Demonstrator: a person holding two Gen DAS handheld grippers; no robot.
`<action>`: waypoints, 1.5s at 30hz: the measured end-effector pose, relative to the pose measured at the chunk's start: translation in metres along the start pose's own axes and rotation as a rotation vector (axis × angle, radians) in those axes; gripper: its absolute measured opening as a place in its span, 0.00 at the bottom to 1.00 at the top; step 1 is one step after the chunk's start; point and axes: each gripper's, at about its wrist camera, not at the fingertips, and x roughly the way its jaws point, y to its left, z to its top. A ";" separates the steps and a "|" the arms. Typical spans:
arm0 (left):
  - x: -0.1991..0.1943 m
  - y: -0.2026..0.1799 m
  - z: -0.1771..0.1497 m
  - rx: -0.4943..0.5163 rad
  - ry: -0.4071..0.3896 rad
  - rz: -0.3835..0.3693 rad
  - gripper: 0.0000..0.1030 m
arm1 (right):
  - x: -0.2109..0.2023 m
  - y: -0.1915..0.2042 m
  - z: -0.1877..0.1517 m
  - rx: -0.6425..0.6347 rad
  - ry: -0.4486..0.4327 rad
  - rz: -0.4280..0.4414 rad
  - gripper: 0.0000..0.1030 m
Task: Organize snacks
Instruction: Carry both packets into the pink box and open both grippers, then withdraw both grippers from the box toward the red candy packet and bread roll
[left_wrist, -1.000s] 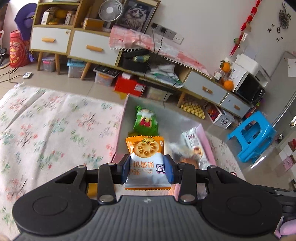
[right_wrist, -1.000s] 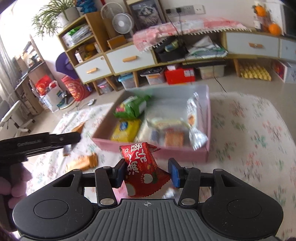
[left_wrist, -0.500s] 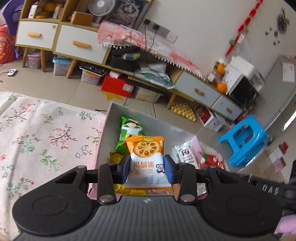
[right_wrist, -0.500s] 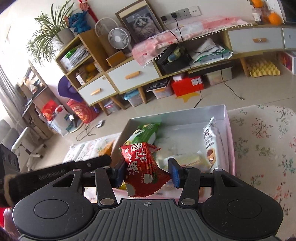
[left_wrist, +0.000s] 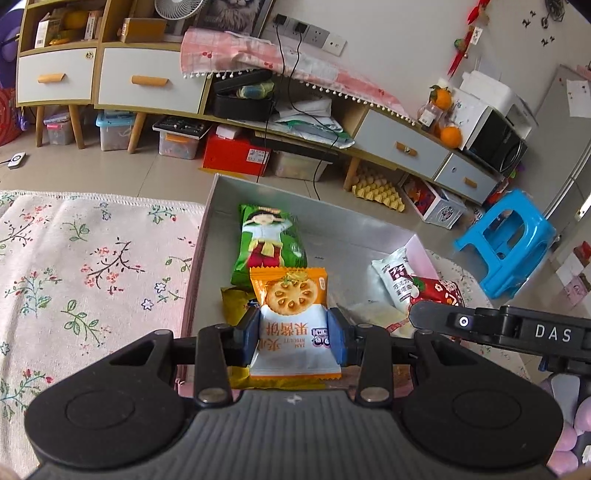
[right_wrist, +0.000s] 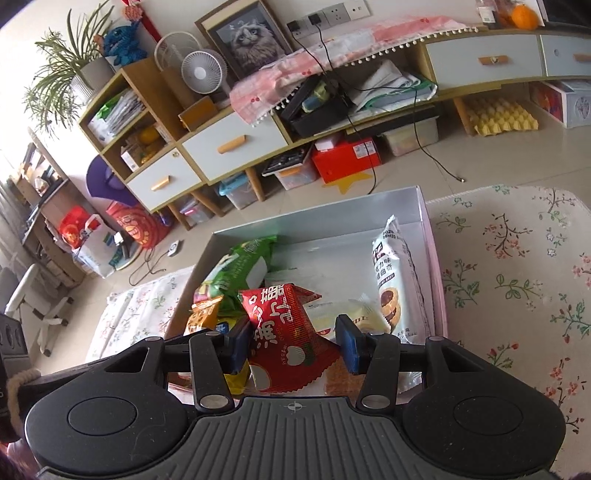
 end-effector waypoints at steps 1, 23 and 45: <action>0.001 0.001 -0.001 -0.002 0.003 -0.002 0.35 | 0.001 0.000 0.000 -0.002 0.002 -0.003 0.46; 0.001 -0.006 -0.001 0.046 0.019 0.027 0.62 | -0.001 -0.004 0.004 0.031 -0.006 0.035 0.68; -0.061 -0.015 -0.011 0.046 -0.002 0.115 0.98 | -0.076 0.028 -0.001 -0.044 0.002 0.045 0.84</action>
